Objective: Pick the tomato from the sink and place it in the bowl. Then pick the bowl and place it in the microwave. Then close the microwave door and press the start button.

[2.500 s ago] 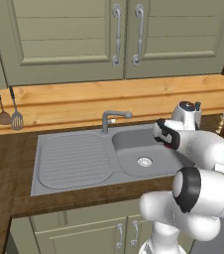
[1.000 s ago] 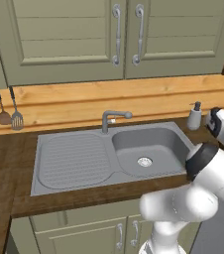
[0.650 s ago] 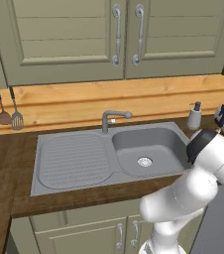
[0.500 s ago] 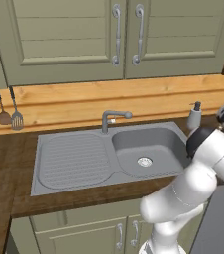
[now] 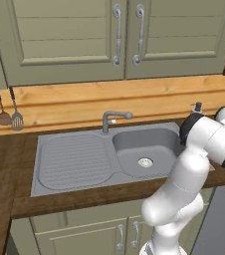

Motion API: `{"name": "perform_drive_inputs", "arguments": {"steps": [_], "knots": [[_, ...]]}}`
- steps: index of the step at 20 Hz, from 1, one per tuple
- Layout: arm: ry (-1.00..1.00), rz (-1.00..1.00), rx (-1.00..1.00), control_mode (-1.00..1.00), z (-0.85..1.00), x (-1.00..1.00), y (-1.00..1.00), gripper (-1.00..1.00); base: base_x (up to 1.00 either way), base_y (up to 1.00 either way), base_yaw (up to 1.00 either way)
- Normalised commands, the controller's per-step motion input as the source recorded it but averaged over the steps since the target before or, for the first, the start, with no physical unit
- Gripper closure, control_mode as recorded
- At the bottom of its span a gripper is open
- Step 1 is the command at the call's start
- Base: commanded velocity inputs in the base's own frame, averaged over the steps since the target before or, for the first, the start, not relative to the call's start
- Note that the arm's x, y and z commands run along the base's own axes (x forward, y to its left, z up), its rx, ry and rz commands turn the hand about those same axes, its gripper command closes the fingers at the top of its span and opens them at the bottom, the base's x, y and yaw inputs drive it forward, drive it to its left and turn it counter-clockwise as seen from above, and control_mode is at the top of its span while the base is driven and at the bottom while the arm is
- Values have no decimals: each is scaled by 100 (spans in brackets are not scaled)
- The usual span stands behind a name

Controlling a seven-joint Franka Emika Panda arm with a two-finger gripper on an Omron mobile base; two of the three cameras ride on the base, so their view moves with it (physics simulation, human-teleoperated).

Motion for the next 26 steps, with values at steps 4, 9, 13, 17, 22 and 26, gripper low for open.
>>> {"name": "perform_drive_inputs", "arguments": {"steps": [4, 9, 13, 17, 22, 26], "knots": [[2, 0, 2, -100, -33, 14, -44, 100, 0, 0, 0], [0, 0, 8, -100, -3, 13, -48, 100, 0, 0, 0], [1, 0, 10, -100, 0, 6, -43, 100, 0, 0, 0], [3, 0, 2, -100, 0, 12, -12, 100, 0, 0, 0], [0, 0, 0, -100, -13, 21, 0, 100, 0, 0, 0], [0, 0, 0, -100, -19, 17, 2, -100, 0, 0, 0]]}}
